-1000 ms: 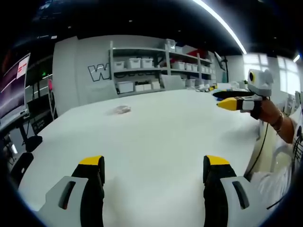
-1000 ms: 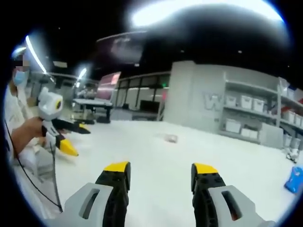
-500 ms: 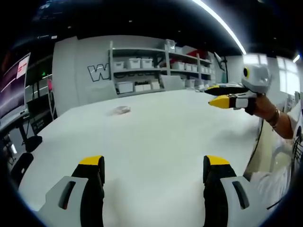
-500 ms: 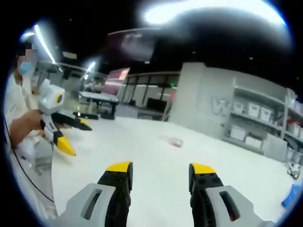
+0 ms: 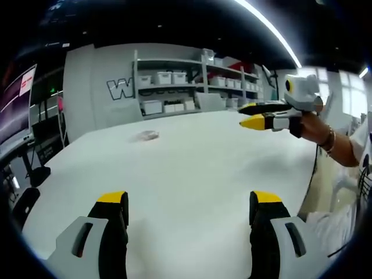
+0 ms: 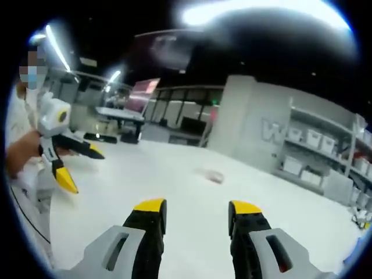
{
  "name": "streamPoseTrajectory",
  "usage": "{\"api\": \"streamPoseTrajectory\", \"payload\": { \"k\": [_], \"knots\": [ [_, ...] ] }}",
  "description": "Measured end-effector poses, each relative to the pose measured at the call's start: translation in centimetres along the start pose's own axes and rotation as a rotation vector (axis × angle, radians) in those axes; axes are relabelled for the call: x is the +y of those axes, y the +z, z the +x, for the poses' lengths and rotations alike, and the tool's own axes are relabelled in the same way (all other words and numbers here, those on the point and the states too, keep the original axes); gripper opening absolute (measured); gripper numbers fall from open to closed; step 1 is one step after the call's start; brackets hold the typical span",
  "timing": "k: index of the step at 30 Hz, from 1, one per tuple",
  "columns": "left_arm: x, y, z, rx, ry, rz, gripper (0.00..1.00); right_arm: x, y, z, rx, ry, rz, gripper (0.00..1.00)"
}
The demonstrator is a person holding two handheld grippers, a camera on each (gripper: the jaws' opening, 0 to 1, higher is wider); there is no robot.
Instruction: Open the resealable bag by pulling the two sides of the seal apart until the entire bag opening is separated and visibly accessible.
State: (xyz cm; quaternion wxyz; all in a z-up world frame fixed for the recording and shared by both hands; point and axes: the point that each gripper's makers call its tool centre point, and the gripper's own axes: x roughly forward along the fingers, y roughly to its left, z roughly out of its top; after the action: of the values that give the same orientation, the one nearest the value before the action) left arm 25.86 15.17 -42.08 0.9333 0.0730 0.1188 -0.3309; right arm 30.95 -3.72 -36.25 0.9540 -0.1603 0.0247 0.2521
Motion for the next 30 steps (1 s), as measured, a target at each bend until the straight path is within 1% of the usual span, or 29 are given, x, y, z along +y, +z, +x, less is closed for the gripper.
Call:
{"api": "streamPoseTrajectory", "payload": {
  "k": [9, 13, 17, 21, 23, 30],
  "knots": [
    [-0.1, 0.1, -0.1, -0.001, -0.006, 0.002, 0.84, -0.2, 0.7, 1.5, 0.009, 0.006, -0.033, 0.40],
    [-0.2, 0.2, -0.2, -0.005, -0.006, 0.005, 0.84, -0.4, 0.6, 2.6, 0.023, 0.012, -0.046, 0.40],
    [-0.3, 0.3, -0.2, -0.005, -0.006, 0.006, 0.84, -1.0, 0.2, 3.9, 0.048, 0.008, -0.053, 0.40],
    [-0.3, 0.3, -0.2, -0.006, -0.008, 0.009, 0.84, -1.1, 0.3, 4.7, 0.052, 0.009, -0.066, 0.40],
    [-0.4, 0.3, -0.2, -0.003, -0.009, 0.009, 0.84, -1.1, 0.4, 5.5, 0.052, 0.016, -0.090, 0.39],
    [-0.4, 0.4, -0.3, -0.004, -0.008, 0.014, 0.84, -1.1, 0.4, 7.5, 0.061, 0.034, -0.128, 0.38]
  ]
}}
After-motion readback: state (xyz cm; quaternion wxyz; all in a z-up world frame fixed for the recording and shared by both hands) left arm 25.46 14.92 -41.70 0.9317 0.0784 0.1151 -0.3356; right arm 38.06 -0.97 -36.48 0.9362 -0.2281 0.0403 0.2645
